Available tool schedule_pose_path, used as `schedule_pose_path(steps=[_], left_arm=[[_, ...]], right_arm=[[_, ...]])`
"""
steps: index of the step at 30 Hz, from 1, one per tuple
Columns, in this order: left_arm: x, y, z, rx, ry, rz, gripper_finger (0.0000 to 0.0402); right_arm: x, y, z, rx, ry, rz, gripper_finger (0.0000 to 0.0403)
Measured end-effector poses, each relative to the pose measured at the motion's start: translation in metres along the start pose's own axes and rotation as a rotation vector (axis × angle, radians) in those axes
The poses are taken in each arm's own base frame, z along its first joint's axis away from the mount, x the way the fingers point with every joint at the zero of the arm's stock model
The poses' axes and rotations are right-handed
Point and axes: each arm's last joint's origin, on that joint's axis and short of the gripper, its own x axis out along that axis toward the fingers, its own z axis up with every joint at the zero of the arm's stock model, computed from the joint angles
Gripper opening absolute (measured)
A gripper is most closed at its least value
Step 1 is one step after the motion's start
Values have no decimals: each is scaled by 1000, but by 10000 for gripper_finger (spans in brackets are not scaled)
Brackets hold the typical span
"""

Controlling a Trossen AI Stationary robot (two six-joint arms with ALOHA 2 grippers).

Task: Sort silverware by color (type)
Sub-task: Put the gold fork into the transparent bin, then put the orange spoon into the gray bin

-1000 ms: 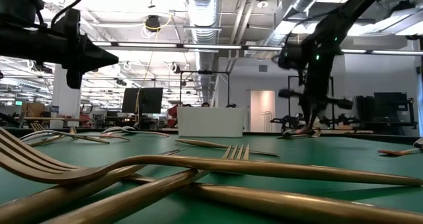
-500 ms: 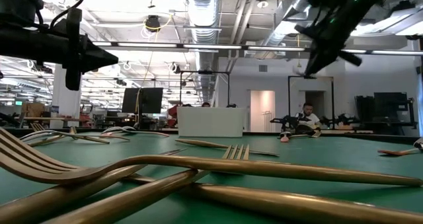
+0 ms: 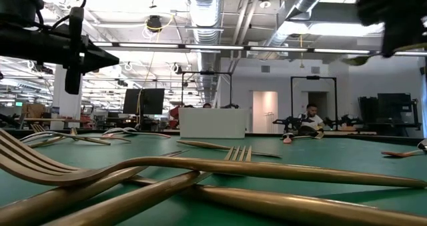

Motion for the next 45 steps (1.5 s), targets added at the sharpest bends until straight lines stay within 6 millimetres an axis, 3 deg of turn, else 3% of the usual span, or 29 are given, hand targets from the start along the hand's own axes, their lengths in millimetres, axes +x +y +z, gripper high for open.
schedule_pose_path(steps=[7,15,23,27,31,39,45], left_arm=[[-1,-3,-2,-24,6,-11,9],[0,-4,-3,-18,-36,37,9],[7,-2,-9,3,7,94,9],[11,-1,-11,19,23,108,9],[15,-2,-11,17,26,111,9],[19,-8,-6,5,-6,76,9],[20,-16,2,19,-16,65,9]], right_arm=[[-4,22,-40,-83,88,109,16],[-3,45,-100,-70,50,183,16],[20,53,-172,-19,96,91,16],[34,57,-195,-39,158,37,18],[46,57,-205,-49,173,-39,48],[50,53,-205,-76,141,-92,156],[37,52,-179,-30,60,-39,215]])
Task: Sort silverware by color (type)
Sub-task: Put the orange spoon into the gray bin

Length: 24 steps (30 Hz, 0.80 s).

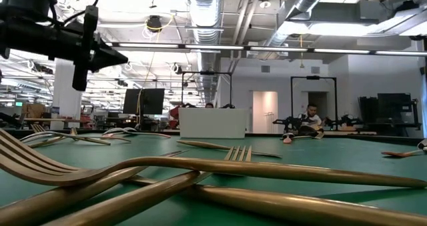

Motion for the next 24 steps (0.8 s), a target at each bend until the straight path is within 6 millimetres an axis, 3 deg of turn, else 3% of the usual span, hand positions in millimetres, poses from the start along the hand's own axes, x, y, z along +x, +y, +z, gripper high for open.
schedule_pose_path(steps=[4,11,17,24], left_arm=[[2,-7,6,55,8,-9,9],[11,-20,13,180,72,-49,9],[22,-30,16,273,130,-65,21],[33,-47,29,407,124,-78,76]], right_arm=[[-14,-11,34,41,-148,-6,218],[-27,-40,90,156,-209,-281,215],[-31,-51,119,246,-147,-353,214],[-23,-55,144,254,-31,-451,214]])
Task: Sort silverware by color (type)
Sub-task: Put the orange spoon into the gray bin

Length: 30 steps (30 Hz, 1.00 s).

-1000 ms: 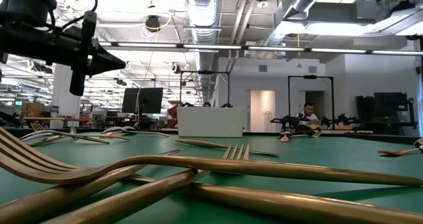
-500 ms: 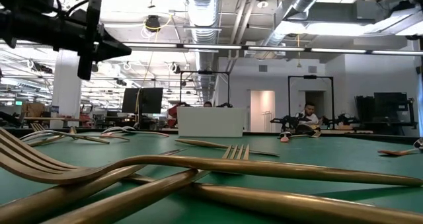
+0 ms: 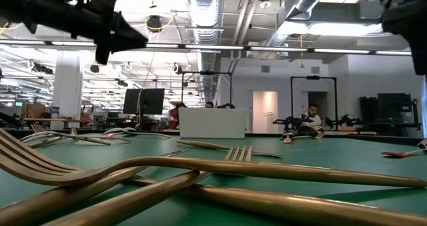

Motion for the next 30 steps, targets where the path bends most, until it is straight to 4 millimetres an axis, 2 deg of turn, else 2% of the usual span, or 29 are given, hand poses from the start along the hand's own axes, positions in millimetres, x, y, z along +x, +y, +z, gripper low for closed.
schedule_pose_path(steps=[5,8,10,17,25,30], left_arm=[[4,-8,17,55,-23,-24,110],[6,-11,22,55,-21,-55,122],[7,-12,21,53,-7,-84,125],[7,-12,15,5,77,-130,125],[6,-13,10,13,122,-134,125],[6,-13,8,16,143,-127,125]], right_arm=[[22,1,11,-59,86,-70,214],[34,9,16,-78,130,6,213],[35,12,21,-74,124,37,211],[47,18,31,5,224,-48,206],[75,32,35,-110,314,-175,197],[98,39,35,-172,393,-175,197]])
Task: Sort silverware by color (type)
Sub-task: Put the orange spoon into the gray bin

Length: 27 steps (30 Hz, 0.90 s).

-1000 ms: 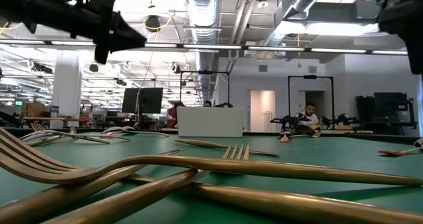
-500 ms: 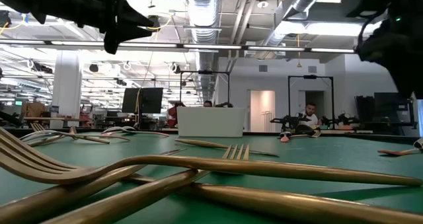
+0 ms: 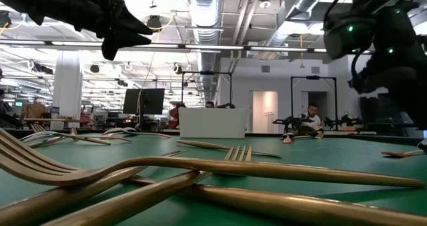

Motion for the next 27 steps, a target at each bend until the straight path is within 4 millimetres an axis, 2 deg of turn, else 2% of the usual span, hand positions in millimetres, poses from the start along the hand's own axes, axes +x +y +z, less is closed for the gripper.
schedule_pose_path(steps=[10,19,23,27], left_arm=[[0,0,-2,-10,23,-9,125],[-1,0,-4,-12,56,-25,125],[-1,1,-6,-37,76,-26,125],[-1,1,-7,-37,82,-19,125]], right_arm=[[12,12,10,-37,61,5,197],[40,20,14,-94,173,24,194],[43,22,12,-108,175,14,170],[38,24,11,-132,151,42,122]])
